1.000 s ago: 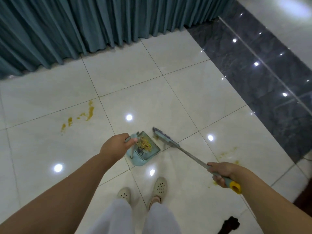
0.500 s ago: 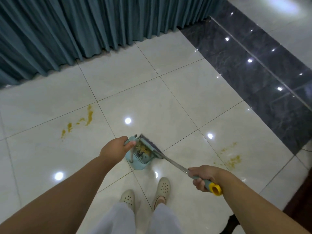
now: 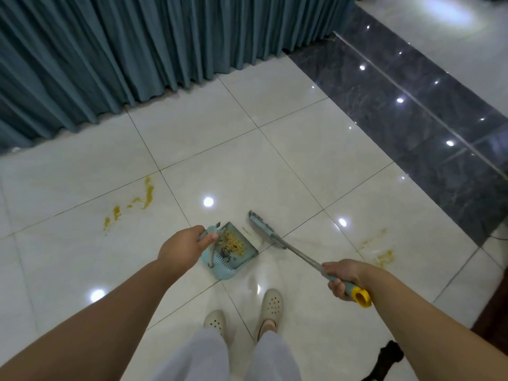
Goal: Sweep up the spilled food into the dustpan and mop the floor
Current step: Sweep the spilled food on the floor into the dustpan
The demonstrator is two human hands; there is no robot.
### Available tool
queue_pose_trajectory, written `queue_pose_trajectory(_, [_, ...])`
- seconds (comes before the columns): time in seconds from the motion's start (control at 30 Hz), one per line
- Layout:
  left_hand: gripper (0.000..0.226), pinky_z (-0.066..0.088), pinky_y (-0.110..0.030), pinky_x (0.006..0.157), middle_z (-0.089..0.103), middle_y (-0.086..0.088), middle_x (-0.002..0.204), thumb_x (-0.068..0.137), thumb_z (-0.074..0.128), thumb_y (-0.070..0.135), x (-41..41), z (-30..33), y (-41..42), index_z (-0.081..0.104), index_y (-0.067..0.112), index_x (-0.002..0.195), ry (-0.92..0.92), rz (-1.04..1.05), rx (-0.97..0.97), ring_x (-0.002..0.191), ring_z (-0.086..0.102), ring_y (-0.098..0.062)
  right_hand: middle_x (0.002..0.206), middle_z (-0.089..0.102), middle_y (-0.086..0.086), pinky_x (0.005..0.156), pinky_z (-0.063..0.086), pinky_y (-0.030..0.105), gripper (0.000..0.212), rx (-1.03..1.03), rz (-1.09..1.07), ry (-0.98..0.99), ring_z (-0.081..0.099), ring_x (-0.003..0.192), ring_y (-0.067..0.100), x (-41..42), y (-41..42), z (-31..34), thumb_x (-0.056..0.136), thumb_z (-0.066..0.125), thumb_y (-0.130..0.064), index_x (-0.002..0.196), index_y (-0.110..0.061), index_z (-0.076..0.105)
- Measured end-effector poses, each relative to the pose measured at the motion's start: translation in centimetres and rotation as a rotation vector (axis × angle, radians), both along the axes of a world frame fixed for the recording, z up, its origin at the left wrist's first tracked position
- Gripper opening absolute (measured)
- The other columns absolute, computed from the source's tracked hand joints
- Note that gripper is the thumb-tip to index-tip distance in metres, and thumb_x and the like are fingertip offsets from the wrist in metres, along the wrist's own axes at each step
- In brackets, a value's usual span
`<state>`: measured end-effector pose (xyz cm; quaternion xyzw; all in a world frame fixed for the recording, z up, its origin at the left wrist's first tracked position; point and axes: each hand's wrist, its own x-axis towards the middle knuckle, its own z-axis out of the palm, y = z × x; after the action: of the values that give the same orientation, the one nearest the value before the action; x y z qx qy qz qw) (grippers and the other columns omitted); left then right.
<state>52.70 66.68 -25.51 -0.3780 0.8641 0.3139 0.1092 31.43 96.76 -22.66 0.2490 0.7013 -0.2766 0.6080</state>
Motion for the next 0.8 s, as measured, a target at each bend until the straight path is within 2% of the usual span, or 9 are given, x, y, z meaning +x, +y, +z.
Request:
queue_pose_trajectory(0.2, [0.045, 0.035, -0.025, 0.051, 0.061, -0.001, 0.071, 0.091, 0.040, 0.059, 0.8, -0.3, -0.9, 0.054, 0.017, 0.081, -0.019, 0.018, 0.001, 0.062, 0.055, -0.013, 0.045, 0.046, 0.006, 0.033, 0.036, 0.015, 0.016, 0.017, 0.087, -0.055, 0.037, 0.033, 0.011, 3.7, -2.3, -2.1, 0.096, 0.049, -0.020, 0.104, -0.006, 0.049])
queue_pose_trajectory(0.37, [0.041, 0.033, -0.025, 0.050, 0.058, 0.001, 0.069, 0.092, 0.039, 0.057, 0.7, 0.0, -1.1, 0.049, 0.021, 0.076, -0.018, -0.005, 0.007, 0.061, 0.053, -0.013, 0.046, 0.039, 0.004, 0.029, 0.032, 0.013, 0.028, -0.076, 0.029, -0.164, 0.033, 0.033, 0.009, 3.3, -1.7, 0.3, 0.096, 0.049, -0.015, 0.124, -0.015, 0.049])
queue_pose_trajectory(0.47, [0.038, 0.032, -0.025, 0.050, 0.056, 0.003, 0.068, 0.093, 0.040, 0.055, 0.9, 0.4, -1.5, 0.048, 0.022, 0.077, -0.017, -0.006, 0.017, 0.062, 0.052, -0.013, 0.048, 0.036, 0.004, 0.029, 0.031, 0.013, 0.040, -0.078, 0.021, -0.115, 0.031, 0.034, 0.008, 2.8, -0.7, 1.7, 0.096, 0.049, -0.016, 0.135, -0.016, 0.043])
queue_pose_trajectory(0.53, [0.037, 0.033, -0.025, 0.051, 0.055, 0.004, 0.068, 0.093, 0.040, 0.054, 1.2, 0.7, -1.7, 0.049, 0.022, 0.079, -0.013, -0.004, 0.031, 0.063, 0.053, -0.013, 0.048, 0.035, 0.003, 0.029, 0.030, 0.013, 0.040, -0.075, 0.018, -0.087, 0.030, 0.033, 0.008, 2.5, -0.5, 2.5, 0.097, 0.048, -0.017, 0.136, -0.016, 0.042])
queue_pose_trajectory(0.67, [0.043, 0.035, -0.025, 0.051, 0.058, 0.002, 0.069, 0.093, 0.040, 0.056, 2.2, 1.0, -1.7, 0.054, 0.018, 0.081, -0.003, -0.005, 0.023, 0.062, 0.053, -0.013, 0.046, 0.036, 0.004, 0.028, 0.030, 0.012, 0.034, -0.065, 0.003, -0.044, 0.031, 0.032, 0.008, 1.9, -0.7, 3.0, 0.098, 0.048, -0.018, 0.131, -0.013, 0.045])
queue_pose_trajectory(0.73, [0.046, 0.035, -0.025, 0.051, 0.059, 0.001, 0.069, 0.092, 0.039, 0.058, 2.9, 1.2, -2.0, 0.057, 0.016, 0.083, -0.005, 0.008, 0.015, 0.061, 0.053, -0.012, 0.044, 0.037, 0.004, 0.028, 0.030, 0.012, 0.018, -0.053, 0.001, -0.037, 0.031, 0.030, 0.008, 1.9, -1.5, 2.9, 0.097, 0.049, -0.019, 0.113, -0.010, 0.047])
queue_pose_trajectory(0.8, [0.046, 0.034, -0.025, 0.051, 0.058, 0.002, 0.069, 0.092, 0.039, 0.058, 3.5, 1.4, -2.3, 0.057, 0.017, 0.083, -0.012, 0.014, 0.015, 0.061, 0.052, -0.011, 0.043, 0.038, 0.005, 0.028, 0.031, 0.012, 0.015, -0.039, -0.011, -0.019, 0.032, 0.028, 0.009, 2.1, -2.2, 2.2, 0.096, 0.051, -0.020, 0.096, -0.006, 0.045])
